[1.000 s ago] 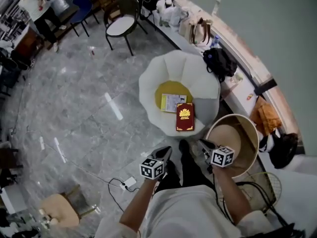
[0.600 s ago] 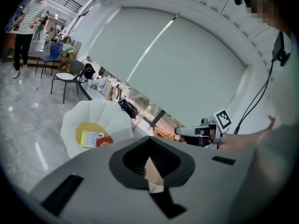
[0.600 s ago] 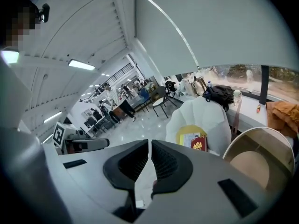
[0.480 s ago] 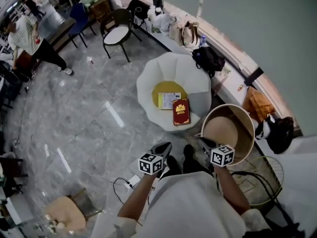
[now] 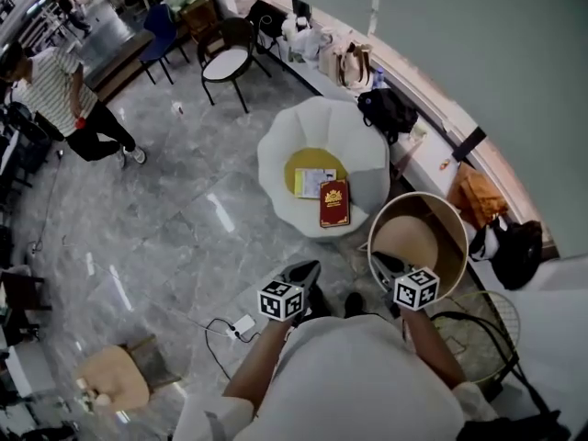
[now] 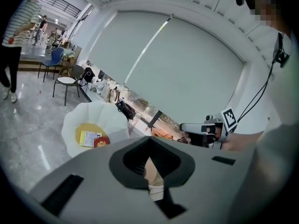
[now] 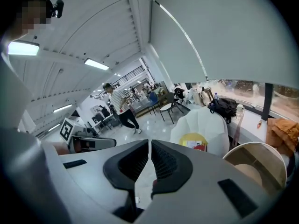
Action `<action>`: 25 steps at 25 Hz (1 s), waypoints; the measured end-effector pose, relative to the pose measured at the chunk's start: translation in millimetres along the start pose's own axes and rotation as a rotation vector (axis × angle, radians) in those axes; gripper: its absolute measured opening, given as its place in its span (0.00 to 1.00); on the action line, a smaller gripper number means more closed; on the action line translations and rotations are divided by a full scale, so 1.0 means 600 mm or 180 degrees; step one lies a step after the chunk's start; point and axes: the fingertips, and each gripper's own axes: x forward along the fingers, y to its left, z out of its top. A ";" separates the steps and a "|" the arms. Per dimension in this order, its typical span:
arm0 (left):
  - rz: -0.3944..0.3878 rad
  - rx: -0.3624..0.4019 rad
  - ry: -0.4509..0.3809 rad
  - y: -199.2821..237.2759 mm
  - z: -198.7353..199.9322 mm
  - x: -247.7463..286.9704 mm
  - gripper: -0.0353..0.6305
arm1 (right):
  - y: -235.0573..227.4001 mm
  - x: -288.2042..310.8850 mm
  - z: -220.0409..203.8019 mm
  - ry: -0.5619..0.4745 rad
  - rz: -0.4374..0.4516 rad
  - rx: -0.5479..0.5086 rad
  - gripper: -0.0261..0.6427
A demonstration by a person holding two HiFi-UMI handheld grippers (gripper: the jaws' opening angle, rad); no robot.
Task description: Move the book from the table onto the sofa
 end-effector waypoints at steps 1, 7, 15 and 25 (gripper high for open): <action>0.0017 -0.0009 -0.0019 -0.010 0.000 -0.002 0.06 | 0.002 -0.008 0.004 0.0001 0.0029 -0.0045 0.11; 0.0081 -0.0044 -0.0101 -0.051 -0.016 -0.012 0.06 | -0.005 -0.054 0.011 -0.0084 0.0075 -0.0078 0.11; 0.0142 -0.0070 -0.0137 -0.064 -0.017 -0.015 0.06 | -0.004 -0.065 0.007 -0.0024 0.0142 -0.0083 0.11; 0.0132 -0.0046 -0.0136 -0.050 -0.008 -0.011 0.06 | 0.003 -0.049 0.019 -0.0075 0.0178 -0.0104 0.11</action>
